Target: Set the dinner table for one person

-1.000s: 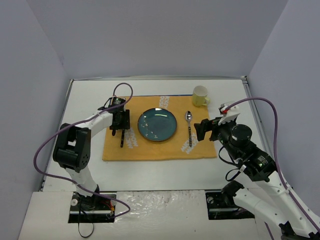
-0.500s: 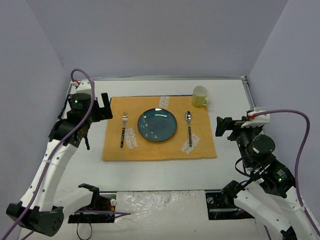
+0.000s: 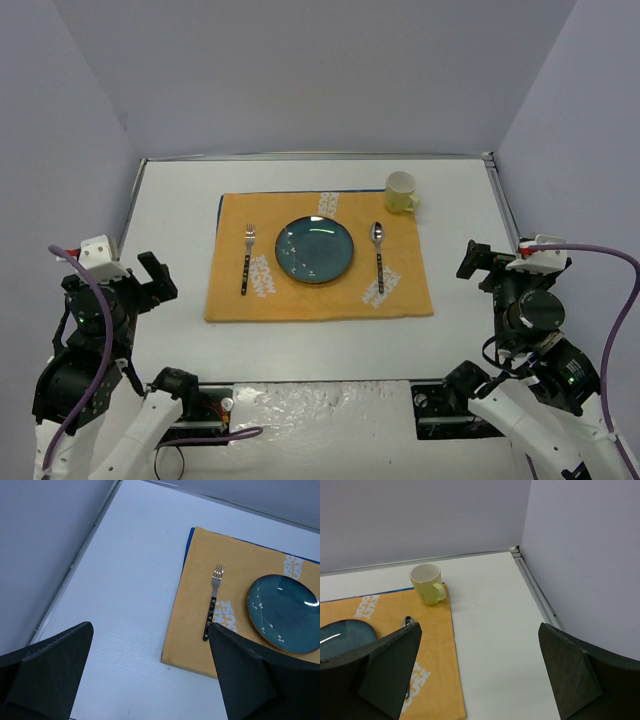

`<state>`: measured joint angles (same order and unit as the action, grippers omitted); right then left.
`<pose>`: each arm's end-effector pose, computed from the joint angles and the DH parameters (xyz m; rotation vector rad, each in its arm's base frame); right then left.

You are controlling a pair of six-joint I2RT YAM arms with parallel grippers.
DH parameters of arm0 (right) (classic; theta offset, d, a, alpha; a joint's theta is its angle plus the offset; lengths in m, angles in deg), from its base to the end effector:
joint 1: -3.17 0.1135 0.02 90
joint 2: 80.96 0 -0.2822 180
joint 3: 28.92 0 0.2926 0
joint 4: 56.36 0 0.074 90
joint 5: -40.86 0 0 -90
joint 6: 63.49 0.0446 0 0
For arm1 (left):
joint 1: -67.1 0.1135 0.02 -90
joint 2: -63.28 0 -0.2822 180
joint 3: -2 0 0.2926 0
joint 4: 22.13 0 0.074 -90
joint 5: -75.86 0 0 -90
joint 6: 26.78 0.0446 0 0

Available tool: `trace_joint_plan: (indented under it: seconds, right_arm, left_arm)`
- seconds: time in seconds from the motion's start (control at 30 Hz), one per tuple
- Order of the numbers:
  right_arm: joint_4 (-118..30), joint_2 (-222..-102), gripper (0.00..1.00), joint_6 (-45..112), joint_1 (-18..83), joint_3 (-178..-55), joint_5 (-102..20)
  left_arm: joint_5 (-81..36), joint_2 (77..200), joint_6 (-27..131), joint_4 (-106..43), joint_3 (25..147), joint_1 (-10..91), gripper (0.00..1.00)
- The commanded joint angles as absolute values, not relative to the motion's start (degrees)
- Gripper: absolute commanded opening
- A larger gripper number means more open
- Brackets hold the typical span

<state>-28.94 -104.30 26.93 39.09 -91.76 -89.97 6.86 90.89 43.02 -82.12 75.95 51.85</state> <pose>0.0916 0.0304 0.4340 0.1712 1.4015 0.0410 0.0855 -0.0068 0.4287 -0.3352 1.7627 -0.1115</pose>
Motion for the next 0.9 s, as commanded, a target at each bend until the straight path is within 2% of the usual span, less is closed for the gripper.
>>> trace_joint_plan:
  seconds: [0.0,0.4,0.87]
  right_arm:
    - [-33.0,-104.2,1.00,28.5,38.9,-89.6,-95.3]
    - [-33.0,-104.8,1.00,31.7,38.9,-85.5,-97.5]
    - [-33.1,-105.2,1.00,33.2,39.0,-84.7,-98.2]
  left_arm:
    - [10.1,90.4,41.8,-82.9,75.0,52.1,0.97]
    - [9.4,91.2,40.1,-77.7,69.6,52.1,0.97]
    - [10.4,87.9,41.8,-78.1,67.6,49.1,0.97]
